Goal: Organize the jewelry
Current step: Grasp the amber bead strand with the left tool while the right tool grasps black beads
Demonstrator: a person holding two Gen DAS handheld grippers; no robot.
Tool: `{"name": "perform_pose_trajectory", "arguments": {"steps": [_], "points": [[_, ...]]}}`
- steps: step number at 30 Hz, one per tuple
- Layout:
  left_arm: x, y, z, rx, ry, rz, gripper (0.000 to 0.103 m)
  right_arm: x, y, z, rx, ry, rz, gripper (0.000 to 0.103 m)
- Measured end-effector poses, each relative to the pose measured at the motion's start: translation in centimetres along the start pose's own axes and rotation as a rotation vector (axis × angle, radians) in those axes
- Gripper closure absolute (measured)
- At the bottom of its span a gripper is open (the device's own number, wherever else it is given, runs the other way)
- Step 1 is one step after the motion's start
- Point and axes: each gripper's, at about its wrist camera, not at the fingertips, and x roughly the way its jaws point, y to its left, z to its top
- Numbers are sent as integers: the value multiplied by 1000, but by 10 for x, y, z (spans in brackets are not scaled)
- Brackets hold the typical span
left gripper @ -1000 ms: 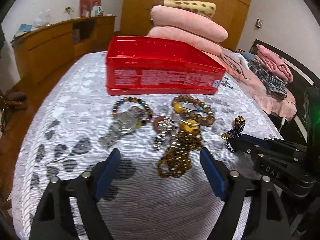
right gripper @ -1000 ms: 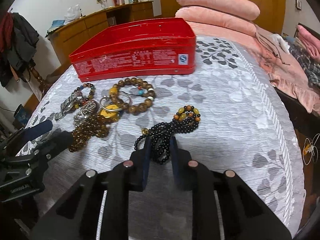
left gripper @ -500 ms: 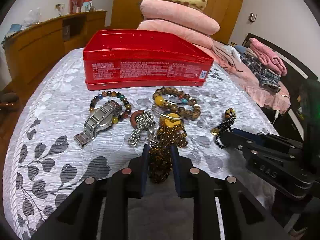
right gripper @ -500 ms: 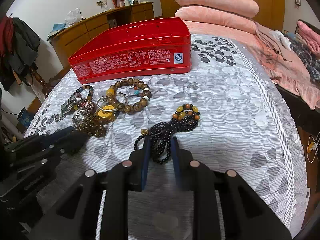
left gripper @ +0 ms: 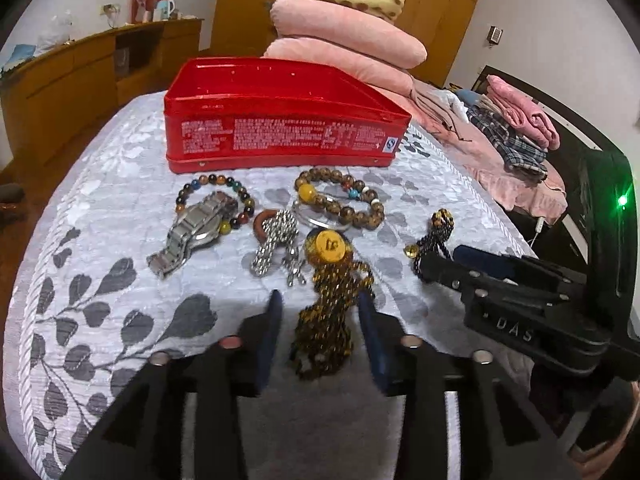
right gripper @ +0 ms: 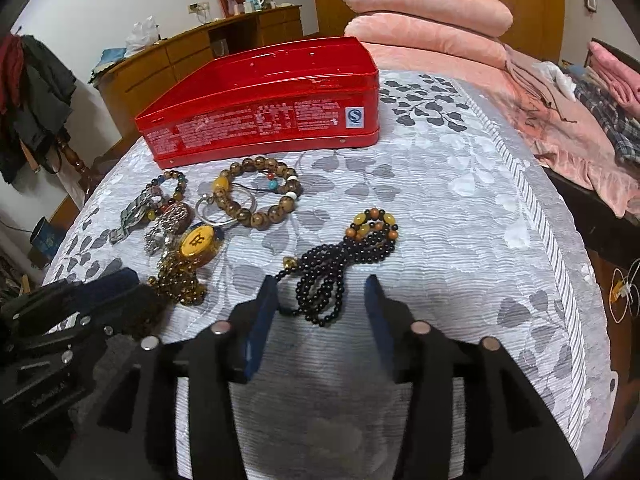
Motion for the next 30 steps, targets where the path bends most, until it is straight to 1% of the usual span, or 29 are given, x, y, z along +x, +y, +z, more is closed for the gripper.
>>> {"name": "perform_pose_trajectory", "arguments": {"steps": [4, 6, 8, 9, 10, 11, 12, 14, 16, 19, 21, 22, 24, 26, 27, 28, 29, 30], "points": [[8, -9, 3, 27, 8, -9, 62, 6, 1, 6, 14, 1, 2, 54], [16, -12, 3, 40, 20, 9, 62, 9, 2, 9, 20, 0, 3, 50], [17, -13, 3, 49, 12, 21, 64, 13, 3, 11, 8, 1, -6, 51], [17, -13, 3, 51, 10, 26, 69, 13, 3, 11, 1, 0, -11, 54], [16, -12, 2, 49, 7, 30, 71, 13, 2, 11, -6, 1, -16, 59], [16, -9, 2, 38, 8, 24, 73, 12, 0, 11, -12, 2, -27, 68], [17, -8, 3, 27, 7, 14, 74, 11, -5, 11, -10, 6, -21, 72], [15, -4, 3, 11, 8, 0, 75, 9, -13, 11, 0, 11, -12, 76], [14, -5, 3, 15, 8, 4, 76, 6, -20, 10, 1, 9, -23, 77], [16, -8, 4, 21, 13, 6, 74, 3, -23, 10, 13, 1, -39, 74], [18, -10, 6, 20, 15, 4, 67, 2, -23, 11, 26, -9, -30, 63], [19, -11, 6, 23, 17, 1, 65, 3, -23, 12, 30, -13, -29, 61], [21, -14, 8, 32, 17, 10, 65, 7, -22, 15, 38, -12, -36, 54], [25, -17, 8, 43, 17, 21, 65, 14, -22, 18, 48, -1, -40, 52], [25, -18, 8, 46, 15, 30, 67, 16, -22, 18, 45, 1, -44, 52], [25, -18, 8, 45, 13, 33, 69, 16, -21, 18, 42, 1, -52, 53], [25, -17, 8, 40, 10, 33, 73, 15, -22, 18, 44, -2, -56, 63], [24, -16, 8, 30, 8, 28, 76, 15, -24, 18, 51, -3, -57, 70]]}}
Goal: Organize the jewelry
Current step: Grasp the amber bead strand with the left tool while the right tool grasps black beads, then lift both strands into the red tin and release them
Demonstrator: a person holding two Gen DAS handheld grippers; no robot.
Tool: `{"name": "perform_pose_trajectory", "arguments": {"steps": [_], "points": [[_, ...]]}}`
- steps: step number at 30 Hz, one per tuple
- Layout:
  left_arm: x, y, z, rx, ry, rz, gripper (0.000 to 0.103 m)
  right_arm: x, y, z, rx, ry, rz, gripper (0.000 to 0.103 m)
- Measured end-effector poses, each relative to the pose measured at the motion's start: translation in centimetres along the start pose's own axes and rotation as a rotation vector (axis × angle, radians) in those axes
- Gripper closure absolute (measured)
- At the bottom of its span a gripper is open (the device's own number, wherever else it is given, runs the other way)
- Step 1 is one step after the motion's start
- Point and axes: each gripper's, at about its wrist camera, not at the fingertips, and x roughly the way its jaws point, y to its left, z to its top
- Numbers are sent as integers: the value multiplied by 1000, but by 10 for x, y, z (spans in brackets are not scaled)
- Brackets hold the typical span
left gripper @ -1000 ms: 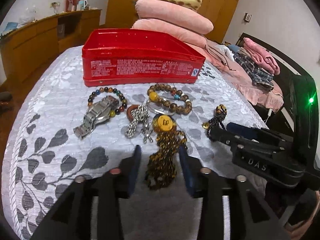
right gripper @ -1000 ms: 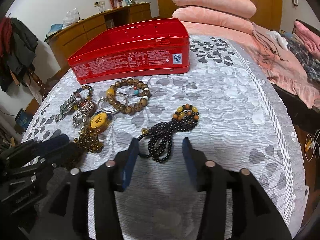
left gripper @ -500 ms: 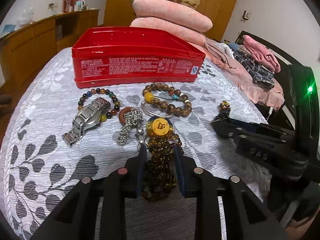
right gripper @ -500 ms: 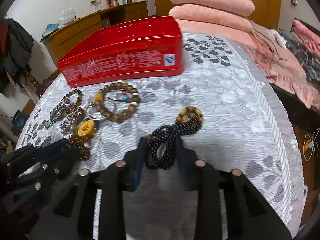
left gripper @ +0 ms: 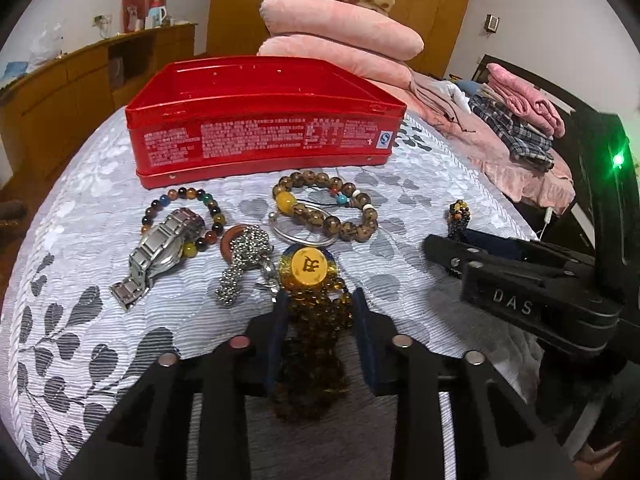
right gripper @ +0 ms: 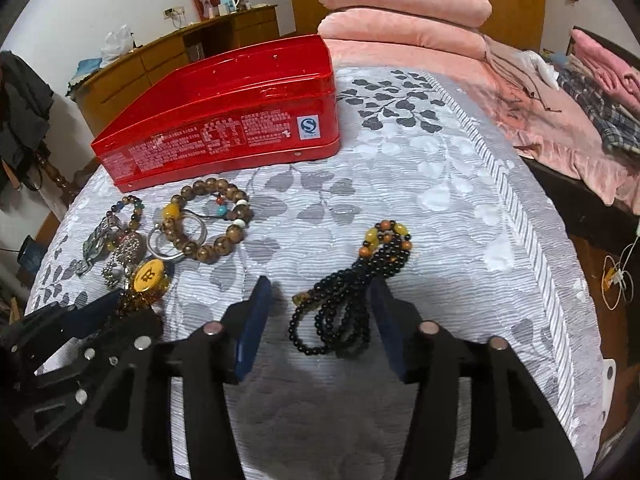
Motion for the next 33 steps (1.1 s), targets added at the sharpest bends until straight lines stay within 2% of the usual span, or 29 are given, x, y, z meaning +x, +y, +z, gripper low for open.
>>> {"name": "perform_pose_trajectory", "arguments": {"steps": [2, 8, 14, 17, 20, 27, 33], "points": [[-2, 3, 0, -15, -4, -12, 79, -1, -4, 0, 6, -1, 11, 77], [-15, 8, -4, -45, -22, -51, 83, -13, -3, -5, -24, -22, 55, 88], [-34, 11, -5, -64, -61, -77, 84, -32, 14, -6, -80, -58, 112, 88], [-41, 14, -2, -77, -82, -90, 90, -40, 20, -5, -97, -73, 130, 88], [-48, 15, 1, -85, -103, -112, 91, -47, 22, -3, -104, -89, 137, 88], [-61, 24, 7, -108, -152, -111, 91, -55, 22, 2, -109, -111, 134, 88], [-72, 37, 18, -125, -204, -75, 91, -54, 25, 9, -118, -122, 143, 88]]}}
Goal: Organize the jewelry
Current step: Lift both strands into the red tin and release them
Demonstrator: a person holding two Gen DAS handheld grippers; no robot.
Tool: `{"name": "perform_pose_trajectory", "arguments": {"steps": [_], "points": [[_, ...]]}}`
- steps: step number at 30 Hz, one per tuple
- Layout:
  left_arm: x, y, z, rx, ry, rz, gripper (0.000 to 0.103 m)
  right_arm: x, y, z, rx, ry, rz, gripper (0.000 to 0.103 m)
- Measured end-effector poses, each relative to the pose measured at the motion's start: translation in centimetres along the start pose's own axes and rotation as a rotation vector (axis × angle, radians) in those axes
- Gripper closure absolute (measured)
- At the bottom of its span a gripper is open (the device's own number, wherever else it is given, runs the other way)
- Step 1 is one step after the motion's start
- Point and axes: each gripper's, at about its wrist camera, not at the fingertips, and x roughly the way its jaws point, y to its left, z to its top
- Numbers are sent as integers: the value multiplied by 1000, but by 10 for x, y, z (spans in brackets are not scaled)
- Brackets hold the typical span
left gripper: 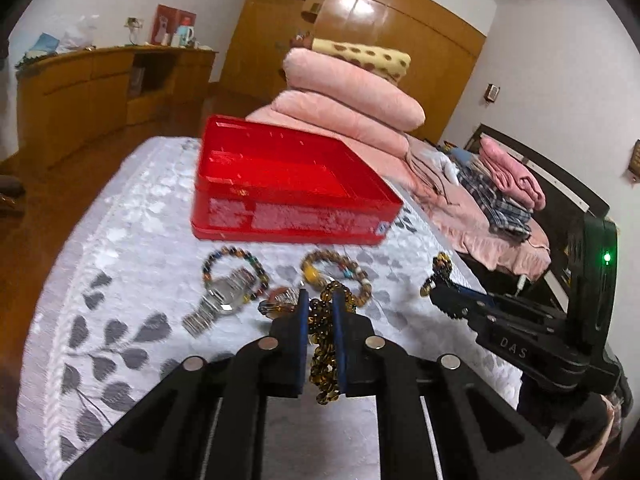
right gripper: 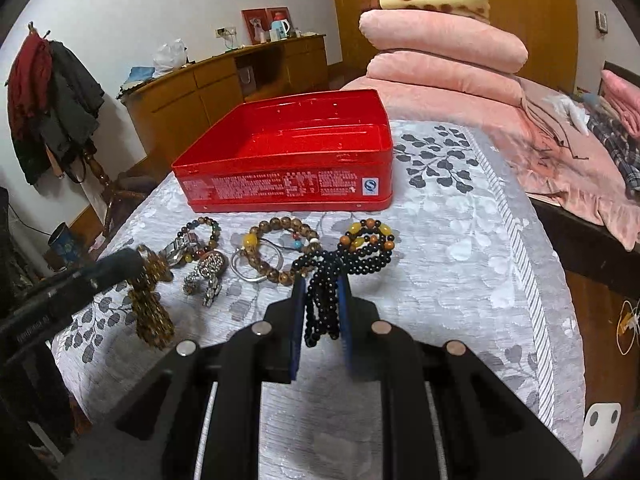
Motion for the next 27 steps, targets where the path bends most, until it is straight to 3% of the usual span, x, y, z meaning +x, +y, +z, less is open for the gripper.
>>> {"name": "perform_pose_trajectory", "arguments": {"steps": [10, 18, 27], "points": [[3, 3, 34, 8, -67, 12, 91, 2, 3, 33, -20, -56, 9, 88], [14, 2, 83, 22, -139, 15, 91, 7, 8, 79, -44, -116, 28, 88], [45, 10, 125, 35, -176, 59, 91, 43, 11, 128, -78, -120, 29, 88]]}}
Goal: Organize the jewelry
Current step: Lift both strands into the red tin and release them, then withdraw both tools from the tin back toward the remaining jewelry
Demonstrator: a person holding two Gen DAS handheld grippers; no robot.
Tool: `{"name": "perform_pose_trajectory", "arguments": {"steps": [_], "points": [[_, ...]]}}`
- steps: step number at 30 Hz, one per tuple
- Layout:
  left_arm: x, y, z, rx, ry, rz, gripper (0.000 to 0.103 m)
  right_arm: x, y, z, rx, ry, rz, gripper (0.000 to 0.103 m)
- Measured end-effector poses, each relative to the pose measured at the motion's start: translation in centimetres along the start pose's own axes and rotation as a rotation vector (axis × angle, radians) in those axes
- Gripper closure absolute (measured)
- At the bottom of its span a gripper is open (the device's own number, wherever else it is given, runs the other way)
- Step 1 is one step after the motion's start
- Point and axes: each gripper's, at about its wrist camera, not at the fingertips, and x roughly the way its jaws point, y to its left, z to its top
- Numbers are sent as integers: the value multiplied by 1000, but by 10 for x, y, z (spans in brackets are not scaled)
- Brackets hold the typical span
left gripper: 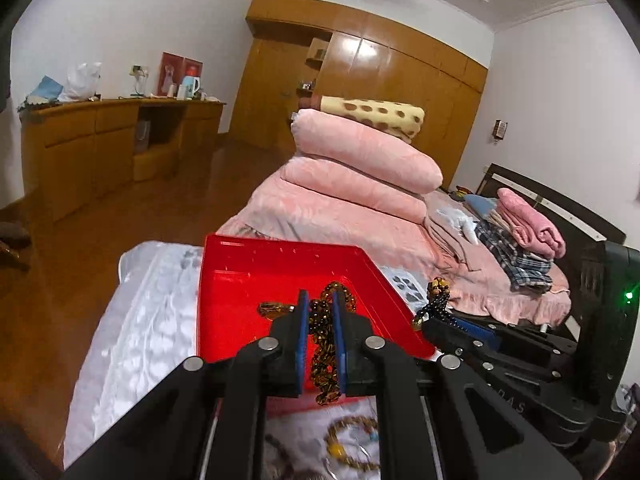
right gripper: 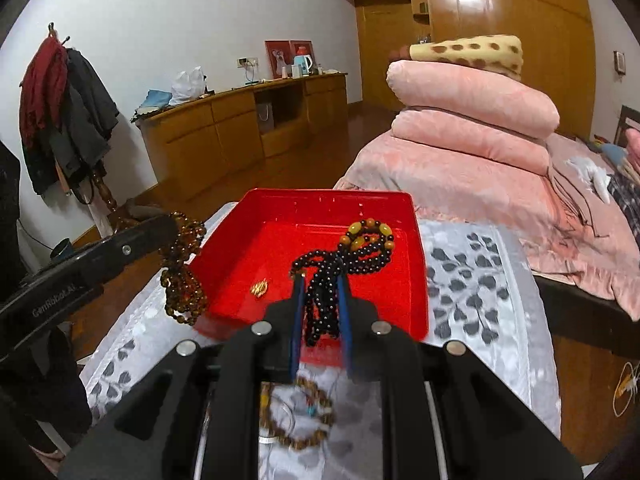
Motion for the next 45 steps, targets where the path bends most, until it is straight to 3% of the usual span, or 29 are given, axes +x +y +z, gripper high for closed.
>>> {"name": "perform_pose_trajectory", "arguments": {"steps": [9, 12, 13, 15, 22, 27, 33, 39, 45], "points": [[56, 16, -5, -7, 107, 25, 91, 53, -14, 5, 24, 77, 24, 87], [65, 23, -10, -21, 138, 33, 86, 57, -15, 2, 22, 83, 9, 75], [65, 25, -10, -24, 138, 39, 82, 56, -15, 2, 21, 75, 1, 62], [61, 26, -9, -20, 123, 48, 63, 54, -15, 2, 18, 65, -6, 57], [39, 26, -2, -14, 67, 76, 48, 33, -18, -3, 20, 9, -40, 45], [8, 29, -8, -13, 33, 112, 21, 8, -24, -15, 36, -28, -54, 33], [-27, 33, -24, 24, 6, 195, 8, -28, -20, -45, 51, -63, -73, 14], [-55, 41, -51, 21, 16, 257, 6, -40, -11, -73, 53, -17, -84, 7], [-67, 44, -78, 32, 75, 242, 6, -44, 3, -97, 55, 27, -71, 5]]}}
